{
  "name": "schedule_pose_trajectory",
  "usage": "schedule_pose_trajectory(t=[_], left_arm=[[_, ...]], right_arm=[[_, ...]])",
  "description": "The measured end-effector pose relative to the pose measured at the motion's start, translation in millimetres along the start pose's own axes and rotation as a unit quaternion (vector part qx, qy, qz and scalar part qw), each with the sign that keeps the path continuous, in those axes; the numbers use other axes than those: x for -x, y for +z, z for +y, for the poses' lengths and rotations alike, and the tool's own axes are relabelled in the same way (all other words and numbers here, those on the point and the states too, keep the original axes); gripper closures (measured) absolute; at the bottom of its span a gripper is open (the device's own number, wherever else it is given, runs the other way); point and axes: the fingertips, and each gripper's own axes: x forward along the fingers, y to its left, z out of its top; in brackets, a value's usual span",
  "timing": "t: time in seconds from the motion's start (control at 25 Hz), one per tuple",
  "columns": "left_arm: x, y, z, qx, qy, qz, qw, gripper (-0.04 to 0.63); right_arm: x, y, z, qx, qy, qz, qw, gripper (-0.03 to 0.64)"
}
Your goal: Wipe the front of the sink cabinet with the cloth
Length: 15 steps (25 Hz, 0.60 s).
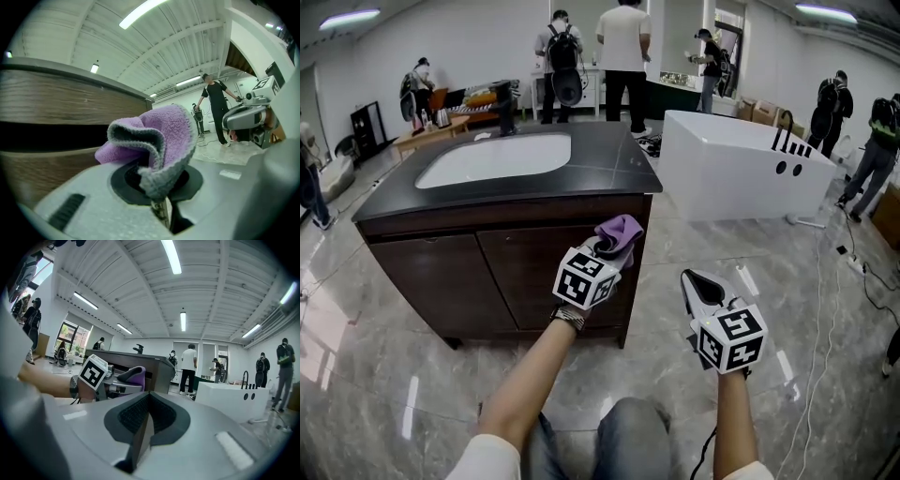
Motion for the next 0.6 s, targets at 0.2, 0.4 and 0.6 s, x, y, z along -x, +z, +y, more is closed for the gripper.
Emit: schedule_pose_trajectory(t=[0.2, 0.4, 0.6], left_arm=[[-17, 7, -17, -0.008, -0.020, 0.002, 0.9998, 0.543], [-33, 5, -40, -0.006, -0.043, 0.001, 0.9991, 0.543], [-36, -11, -66, -0.004, -0.068, 0.005, 0.9977, 0.543]], right_arm=[[13, -6, -6, -0.004, -0.010, 0.007, 1.000, 0.610], [25, -14, -16, -0.010, -0.020, 0.010, 1.000, 0.611], [35, -18, -28, -0.013, -0.033, 0.012, 0.999, 0.611]])
